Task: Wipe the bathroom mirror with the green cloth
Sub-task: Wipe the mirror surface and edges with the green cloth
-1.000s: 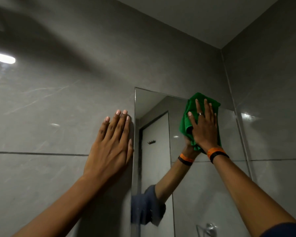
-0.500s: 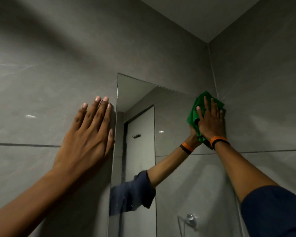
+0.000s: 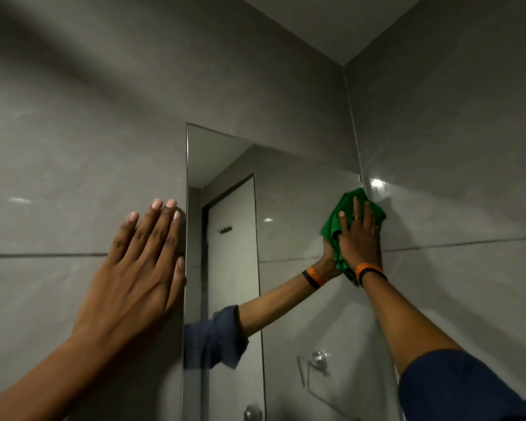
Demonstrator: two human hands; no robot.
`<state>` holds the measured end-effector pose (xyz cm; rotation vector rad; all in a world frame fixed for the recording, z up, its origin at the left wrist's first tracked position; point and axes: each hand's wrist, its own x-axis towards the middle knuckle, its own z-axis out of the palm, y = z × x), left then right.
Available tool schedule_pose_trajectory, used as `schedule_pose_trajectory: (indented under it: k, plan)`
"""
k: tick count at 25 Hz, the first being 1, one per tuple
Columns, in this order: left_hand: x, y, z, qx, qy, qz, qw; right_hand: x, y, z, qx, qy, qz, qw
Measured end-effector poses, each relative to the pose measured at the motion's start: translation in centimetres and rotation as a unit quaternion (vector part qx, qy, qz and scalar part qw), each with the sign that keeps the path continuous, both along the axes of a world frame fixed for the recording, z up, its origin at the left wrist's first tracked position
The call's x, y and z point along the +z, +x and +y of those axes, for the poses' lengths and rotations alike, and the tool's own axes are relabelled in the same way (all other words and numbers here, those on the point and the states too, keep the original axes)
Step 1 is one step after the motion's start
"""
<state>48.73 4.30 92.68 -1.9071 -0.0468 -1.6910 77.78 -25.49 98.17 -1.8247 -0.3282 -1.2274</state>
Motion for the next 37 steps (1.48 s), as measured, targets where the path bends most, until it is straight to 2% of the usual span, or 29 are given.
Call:
schedule_pose_trajectory:
  k: [8, 14, 19, 24, 32, 37]
  plan:
    - [-6.1, -0.8, -0.1, -0.024, 0.005, 0.073, 0.997, -17.6, 0.2, -0.6, -0.072, -0.055, 0.125, 0.988]
    - [-6.4, -0.4, 0.2, -0.016, 0.018, 0.086, 0.996, -26.8, -0.9, 0.7, -0.023, 0.064, 0.138, 0.988]
    - [-6.7, -0.1, 0.4, -0.029, 0.026, 0.085, 0.996, -31.2, -1.1, 1.2, -0.024, 0.110, 0.157, 0.981]
    - [-6.8, 0.0, 0.4, -0.037, 0.025, 0.082, 0.996, -35.0, -1.5, 1.9, -0.046, 0.134, 0.212, 0.967]
    - [-6.9, 0.0, 0.5, -0.044, 0.014, 0.086, 0.995, -38.6, -2.5, 3.9, 0.018, 0.227, 0.228, 0.947]
    - [-7.0, -0.1, 0.3, -0.044, 0.006, 0.093, 0.995, -40.1, -5.6, 6.9, 0.022, 0.224, 0.197, 0.954]
